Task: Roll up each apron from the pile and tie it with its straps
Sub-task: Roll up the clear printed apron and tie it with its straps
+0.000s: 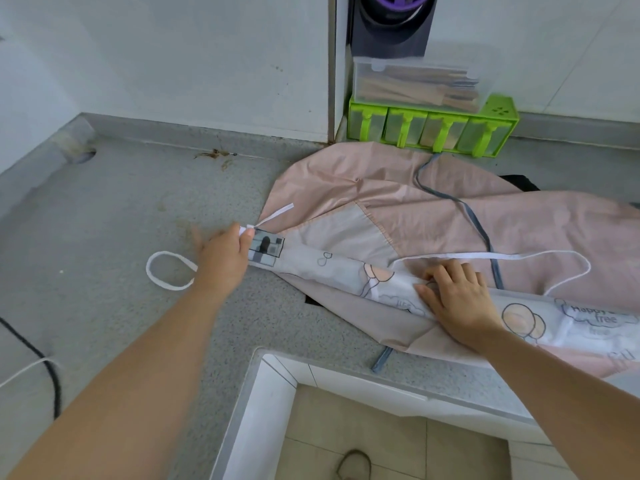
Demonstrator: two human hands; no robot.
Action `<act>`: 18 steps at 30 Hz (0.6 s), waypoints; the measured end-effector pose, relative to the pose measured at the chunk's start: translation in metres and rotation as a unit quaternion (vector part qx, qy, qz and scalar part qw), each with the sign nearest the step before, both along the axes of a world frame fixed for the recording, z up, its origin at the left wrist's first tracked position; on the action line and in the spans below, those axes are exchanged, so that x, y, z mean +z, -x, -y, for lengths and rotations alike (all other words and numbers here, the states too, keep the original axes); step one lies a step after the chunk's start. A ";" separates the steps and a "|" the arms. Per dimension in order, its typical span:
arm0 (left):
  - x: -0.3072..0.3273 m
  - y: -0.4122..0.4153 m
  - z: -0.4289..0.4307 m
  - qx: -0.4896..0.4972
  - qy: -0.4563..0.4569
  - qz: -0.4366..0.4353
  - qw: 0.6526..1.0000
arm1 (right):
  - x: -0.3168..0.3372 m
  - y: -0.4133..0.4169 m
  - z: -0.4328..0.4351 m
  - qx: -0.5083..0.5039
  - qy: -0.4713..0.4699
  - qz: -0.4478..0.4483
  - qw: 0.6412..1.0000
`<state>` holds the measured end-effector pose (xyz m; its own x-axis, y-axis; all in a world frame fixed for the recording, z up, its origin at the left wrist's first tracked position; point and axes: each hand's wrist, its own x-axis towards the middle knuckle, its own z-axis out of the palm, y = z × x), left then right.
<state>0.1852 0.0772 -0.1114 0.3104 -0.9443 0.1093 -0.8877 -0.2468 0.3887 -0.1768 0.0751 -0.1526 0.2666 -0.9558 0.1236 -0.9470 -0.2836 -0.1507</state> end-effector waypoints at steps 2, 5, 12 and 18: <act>-0.011 -0.006 0.003 -0.008 -0.055 0.119 0.991 | -0.002 0.001 0.001 -0.002 -0.004 0.000 1.000; -0.026 -0.008 0.002 -0.011 -0.050 0.178 0.983 | -0.002 0.000 -0.001 -0.003 -0.002 0.008 1.000; -0.005 0.027 0.013 0.059 -0.085 0.171 0.980 | 0.000 -0.001 0.002 -0.016 -0.032 0.008 0.999; -0.002 0.136 0.018 -0.198 0.111 0.111 0.968 | 0.006 -0.004 0.004 -0.024 -0.064 0.015 0.998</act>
